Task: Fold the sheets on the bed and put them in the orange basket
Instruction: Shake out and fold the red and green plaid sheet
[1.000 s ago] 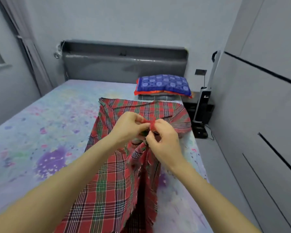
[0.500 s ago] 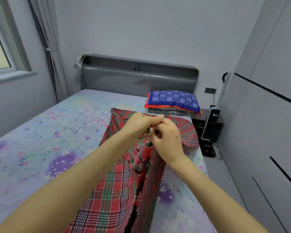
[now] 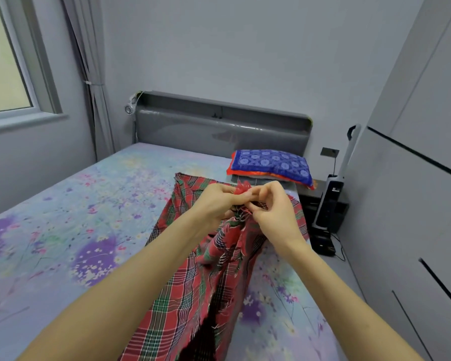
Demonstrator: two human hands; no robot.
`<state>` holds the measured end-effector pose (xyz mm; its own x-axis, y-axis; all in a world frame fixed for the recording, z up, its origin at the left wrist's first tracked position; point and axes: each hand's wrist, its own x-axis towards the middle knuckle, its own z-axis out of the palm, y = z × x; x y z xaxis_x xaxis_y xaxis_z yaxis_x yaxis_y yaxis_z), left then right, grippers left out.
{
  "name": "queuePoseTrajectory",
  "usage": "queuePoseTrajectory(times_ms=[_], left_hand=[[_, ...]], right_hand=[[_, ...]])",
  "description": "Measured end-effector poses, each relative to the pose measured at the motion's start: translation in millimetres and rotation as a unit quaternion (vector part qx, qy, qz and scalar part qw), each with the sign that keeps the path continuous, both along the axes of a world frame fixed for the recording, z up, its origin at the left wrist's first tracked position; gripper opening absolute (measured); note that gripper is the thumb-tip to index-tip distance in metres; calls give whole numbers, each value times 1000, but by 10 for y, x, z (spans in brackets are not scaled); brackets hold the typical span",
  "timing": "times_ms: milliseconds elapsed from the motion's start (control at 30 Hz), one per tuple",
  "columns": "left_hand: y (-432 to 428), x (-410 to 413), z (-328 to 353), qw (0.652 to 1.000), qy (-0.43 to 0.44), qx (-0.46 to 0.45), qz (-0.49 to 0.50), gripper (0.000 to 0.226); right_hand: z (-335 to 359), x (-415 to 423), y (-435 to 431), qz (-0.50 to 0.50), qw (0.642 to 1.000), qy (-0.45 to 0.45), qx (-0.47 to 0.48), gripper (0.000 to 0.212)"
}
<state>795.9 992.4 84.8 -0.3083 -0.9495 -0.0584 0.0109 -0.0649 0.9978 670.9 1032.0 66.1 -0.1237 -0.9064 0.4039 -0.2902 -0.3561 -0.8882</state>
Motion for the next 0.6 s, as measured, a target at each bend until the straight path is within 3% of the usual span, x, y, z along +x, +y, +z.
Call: queuePoseTrajectory(times_ms=[67, 200, 267, 333, 433, 533, 600], left_hand=[[41, -19, 11, 1000, -12, -10, 8, 25], [66, -44, 15, 998, 2, 29, 49, 19], [61, -35, 21, 998, 4, 41, 49, 16], [42, -17, 6, 999, -15, 25, 38, 14], [52, 5, -12, 997, -63, -34, 24, 5], [95, -2, 89, 979, -152, -132, -1, 8], [121, -8, 238, 965, -183, -187, -26, 12]], right_hand=[[15, -31, 8, 6, 999, -44, 20, 34], [92, -98, 82, 100, 989, -84, 73, 58], [135, -126, 148, 104, 992, -17, 72, 62], [172, -143, 210, 38, 997, 66, 7, 56], [222, -208, 213, -35, 991, 94, -92, 55], [250, -294, 74, 61, 975, 212, 18, 79], [307, -295, -2, 157, 960, 215, 92, 67]])
